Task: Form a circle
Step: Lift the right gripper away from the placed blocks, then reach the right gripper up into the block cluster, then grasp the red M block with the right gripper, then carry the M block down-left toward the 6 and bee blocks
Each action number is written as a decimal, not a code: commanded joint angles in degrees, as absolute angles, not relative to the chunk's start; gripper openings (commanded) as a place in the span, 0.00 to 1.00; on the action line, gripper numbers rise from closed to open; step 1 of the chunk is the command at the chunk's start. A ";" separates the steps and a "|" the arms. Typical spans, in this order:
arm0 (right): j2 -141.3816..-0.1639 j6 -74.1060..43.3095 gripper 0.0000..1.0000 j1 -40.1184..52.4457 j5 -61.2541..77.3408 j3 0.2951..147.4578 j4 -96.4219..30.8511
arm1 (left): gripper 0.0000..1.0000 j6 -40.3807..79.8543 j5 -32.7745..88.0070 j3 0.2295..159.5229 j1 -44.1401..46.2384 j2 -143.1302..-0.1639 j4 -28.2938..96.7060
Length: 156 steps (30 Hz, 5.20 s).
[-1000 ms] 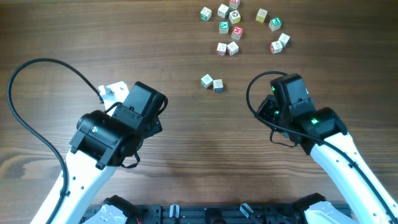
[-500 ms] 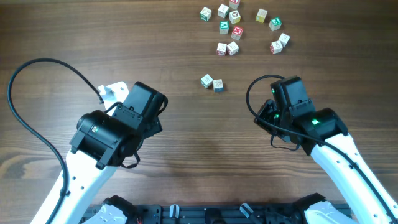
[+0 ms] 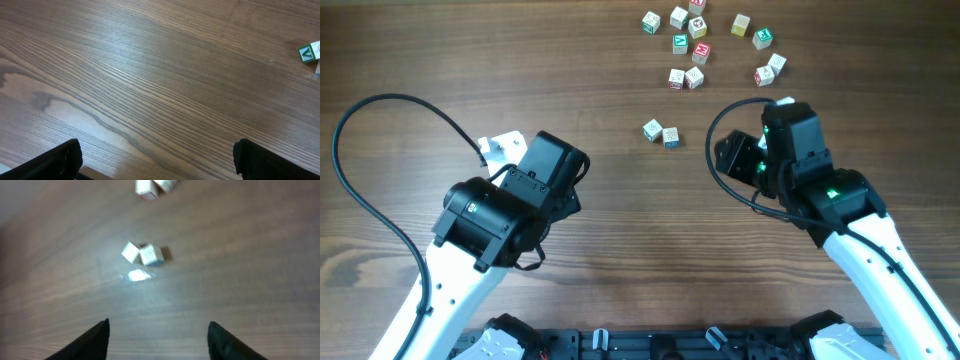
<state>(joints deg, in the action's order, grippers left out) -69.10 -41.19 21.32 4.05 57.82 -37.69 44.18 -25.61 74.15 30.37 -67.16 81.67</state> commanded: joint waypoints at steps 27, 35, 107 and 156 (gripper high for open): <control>-123.37 -25.32 0.63 13.43 -1.87 107.28 -35.94 | 1.00 43.90 -25.76 73.91 30.20 -66.74 81.71; -132.22 -25.52 0.62 13.58 -3.46 108.53 -25.78 | 1.00 43.90 -25.76 73.91 30.20 -66.74 81.71; -106.72 -30.37 0.14 21.71 9.54 113.71 -82.15 | 1.00 43.90 -25.76 73.91 30.20 -66.74 81.69; -113.08 -47.35 0.15 38.46 -4.12 71.92 -28.86 | 1.00 43.90 -25.76 73.91 30.20 -66.74 81.71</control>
<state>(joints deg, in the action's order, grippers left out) -111.31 -44.31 38.11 -1.72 72.42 -29.95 44.18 -25.61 74.13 30.37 -67.16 81.67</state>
